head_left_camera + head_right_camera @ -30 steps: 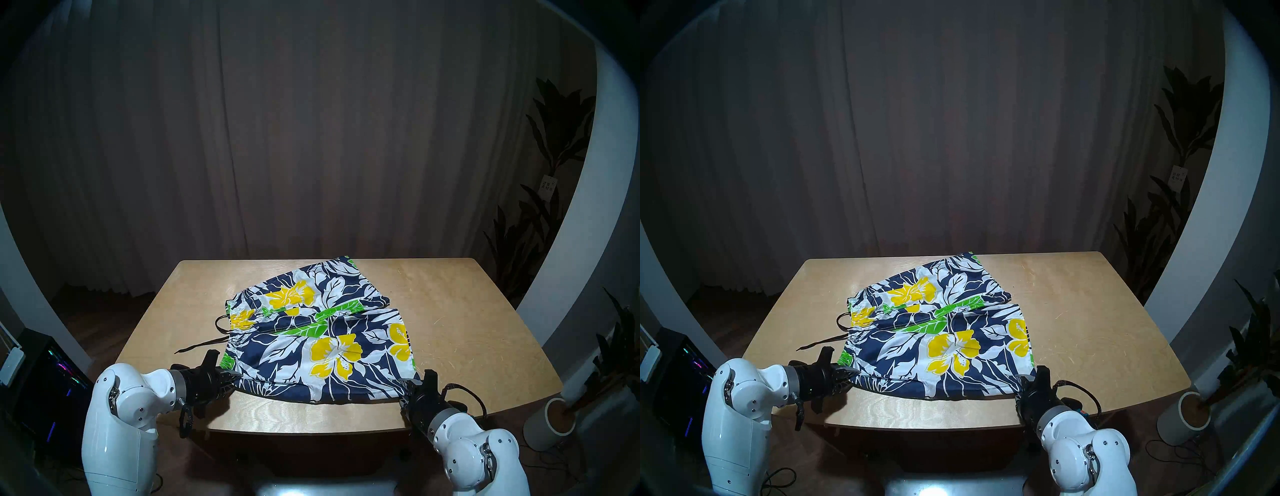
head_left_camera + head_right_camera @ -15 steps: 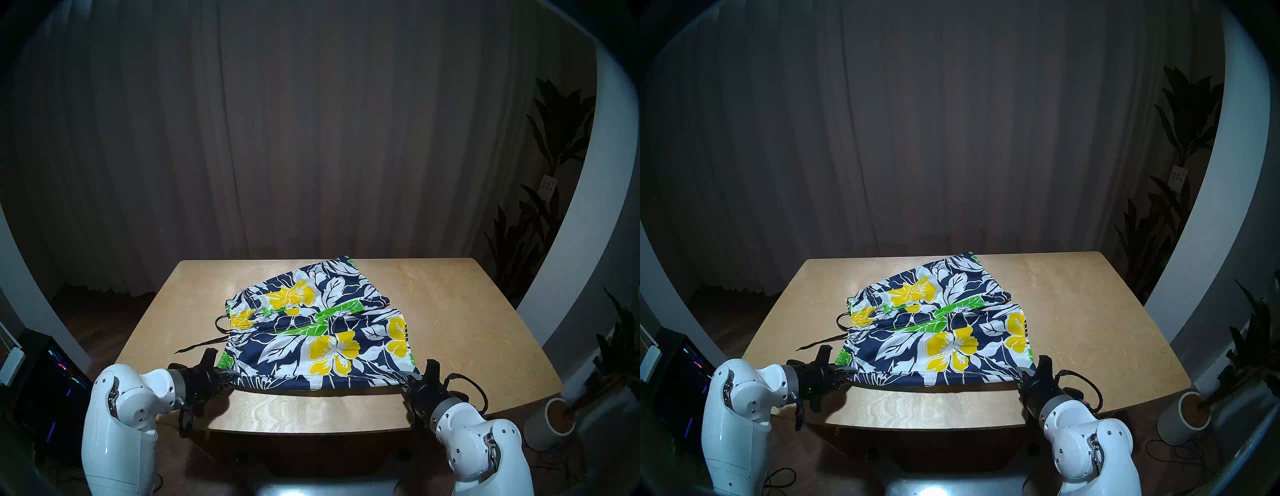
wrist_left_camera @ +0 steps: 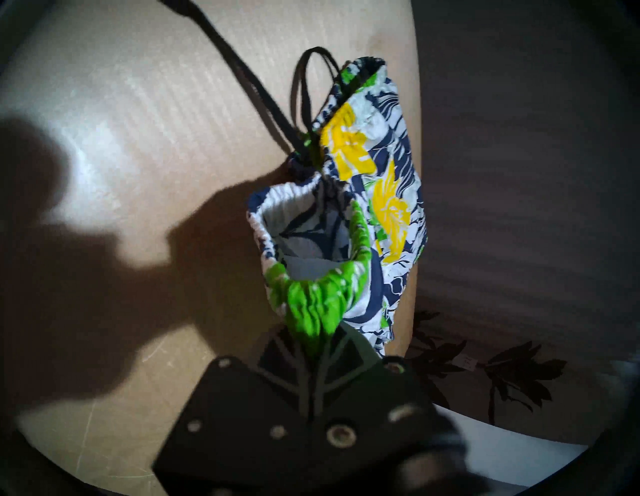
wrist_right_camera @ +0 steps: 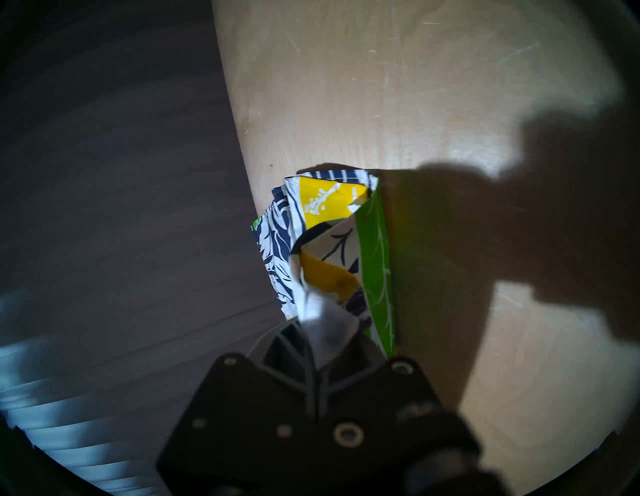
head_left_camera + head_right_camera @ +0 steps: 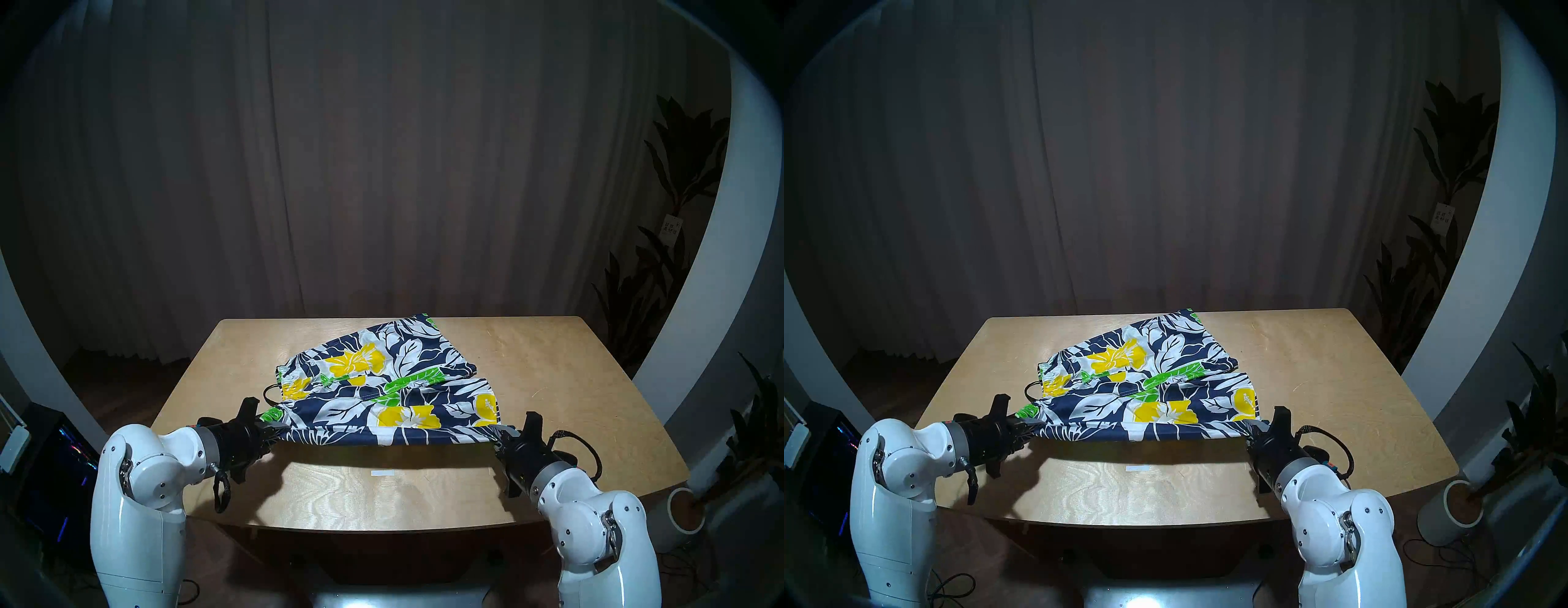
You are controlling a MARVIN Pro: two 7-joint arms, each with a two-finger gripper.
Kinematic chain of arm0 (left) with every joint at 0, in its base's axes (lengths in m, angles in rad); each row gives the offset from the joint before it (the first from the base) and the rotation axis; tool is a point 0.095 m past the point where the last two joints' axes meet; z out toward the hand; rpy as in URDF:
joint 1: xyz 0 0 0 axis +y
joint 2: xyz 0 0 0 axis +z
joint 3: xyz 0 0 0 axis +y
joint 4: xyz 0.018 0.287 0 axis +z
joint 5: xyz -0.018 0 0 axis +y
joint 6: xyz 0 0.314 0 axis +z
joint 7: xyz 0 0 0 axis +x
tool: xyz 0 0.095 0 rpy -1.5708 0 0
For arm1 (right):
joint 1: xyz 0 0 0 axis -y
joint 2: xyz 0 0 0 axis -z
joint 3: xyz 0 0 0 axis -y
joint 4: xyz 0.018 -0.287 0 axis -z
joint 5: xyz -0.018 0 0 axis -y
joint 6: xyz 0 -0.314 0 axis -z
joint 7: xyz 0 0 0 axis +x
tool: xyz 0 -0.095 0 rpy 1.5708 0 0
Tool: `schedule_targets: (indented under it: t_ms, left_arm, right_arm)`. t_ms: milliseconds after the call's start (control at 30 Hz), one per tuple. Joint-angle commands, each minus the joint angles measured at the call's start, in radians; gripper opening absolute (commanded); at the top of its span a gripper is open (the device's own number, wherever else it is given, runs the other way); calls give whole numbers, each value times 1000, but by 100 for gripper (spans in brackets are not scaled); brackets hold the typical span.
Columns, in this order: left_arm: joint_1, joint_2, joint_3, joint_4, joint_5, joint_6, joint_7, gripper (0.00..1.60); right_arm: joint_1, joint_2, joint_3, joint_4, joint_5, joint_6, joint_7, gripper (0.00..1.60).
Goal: Fold the pants in half lengthwise, then in half again, and set them down flat
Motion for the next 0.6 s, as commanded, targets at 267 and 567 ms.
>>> schedule_targets:
  t_ms: [267,567]
  left_arm:
    - [-166,15,73,25,44,-42,-4,0]
    - [-233,29,65,77,87,-73,-18,0]
  right_arm:
    - [185,15,-13,57,44,-68,21,0]
    - [287,26,-32,122,59,-122,49,0]
